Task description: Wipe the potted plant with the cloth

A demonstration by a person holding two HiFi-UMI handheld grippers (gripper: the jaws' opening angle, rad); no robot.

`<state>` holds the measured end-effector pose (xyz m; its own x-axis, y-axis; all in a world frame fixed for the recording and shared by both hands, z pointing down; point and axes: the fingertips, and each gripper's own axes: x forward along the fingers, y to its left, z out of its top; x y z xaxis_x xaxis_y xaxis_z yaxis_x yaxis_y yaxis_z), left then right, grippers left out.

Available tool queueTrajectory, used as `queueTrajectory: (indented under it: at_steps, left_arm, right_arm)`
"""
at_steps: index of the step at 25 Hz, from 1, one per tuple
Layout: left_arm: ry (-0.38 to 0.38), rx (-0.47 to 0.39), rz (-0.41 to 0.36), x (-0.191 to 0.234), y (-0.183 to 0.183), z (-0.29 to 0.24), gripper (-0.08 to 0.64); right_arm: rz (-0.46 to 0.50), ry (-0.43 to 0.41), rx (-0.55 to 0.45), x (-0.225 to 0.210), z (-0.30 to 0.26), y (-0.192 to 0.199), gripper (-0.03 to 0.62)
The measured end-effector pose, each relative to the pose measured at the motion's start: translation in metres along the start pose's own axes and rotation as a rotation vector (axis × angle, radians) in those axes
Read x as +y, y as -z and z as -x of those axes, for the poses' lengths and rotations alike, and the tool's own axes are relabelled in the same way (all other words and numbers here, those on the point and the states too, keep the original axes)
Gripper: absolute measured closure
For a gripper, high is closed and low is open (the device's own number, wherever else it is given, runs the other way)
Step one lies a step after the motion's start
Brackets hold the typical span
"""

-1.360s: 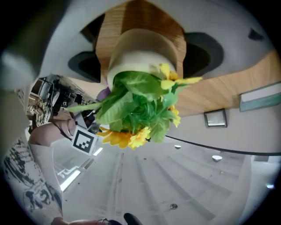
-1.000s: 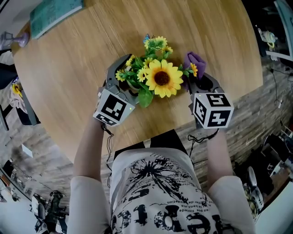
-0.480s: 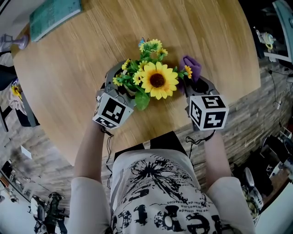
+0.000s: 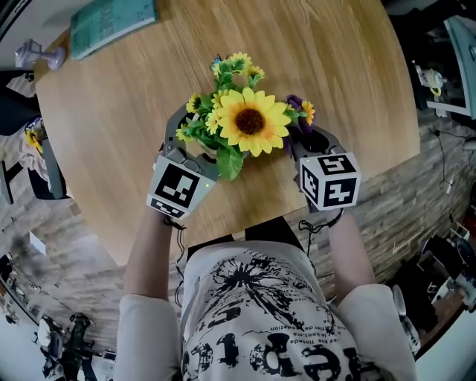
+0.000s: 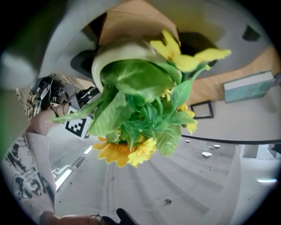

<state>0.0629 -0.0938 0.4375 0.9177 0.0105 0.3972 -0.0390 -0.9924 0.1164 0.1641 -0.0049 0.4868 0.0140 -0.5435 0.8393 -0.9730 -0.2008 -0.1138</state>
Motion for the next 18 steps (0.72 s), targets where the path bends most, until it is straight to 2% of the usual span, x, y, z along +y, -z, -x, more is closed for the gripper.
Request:
queueTrajectory:
  at_steps: [7, 12, 14, 18]
  left_arm:
    - [-0.102, -0.017, 0.031, 0.024, -0.03, 0.045, 0.028]
    - [-0.182, -0.06, 0.07, 0.025, -0.065, 0.088, 0.028]
    - [-0.196, -0.069, 0.073, 0.022, -0.076, 0.098, 0.028]
    - [-0.219, -0.079, 0.073, 0.02, -0.088, 0.105, 0.028]
  right_arm:
    - [0.113, -0.119, -0.094, 0.052, 0.001, -0.039, 0.514]
    - [0.177, -0.205, -0.213, 0.092, 0.029, -0.067, 0.514]
    - [0.178, -0.244, -0.248, 0.105, 0.037, -0.075, 0.514]
    - [0.135, -0.373, -0.282, 0.133, 0.039, -0.091, 0.514]
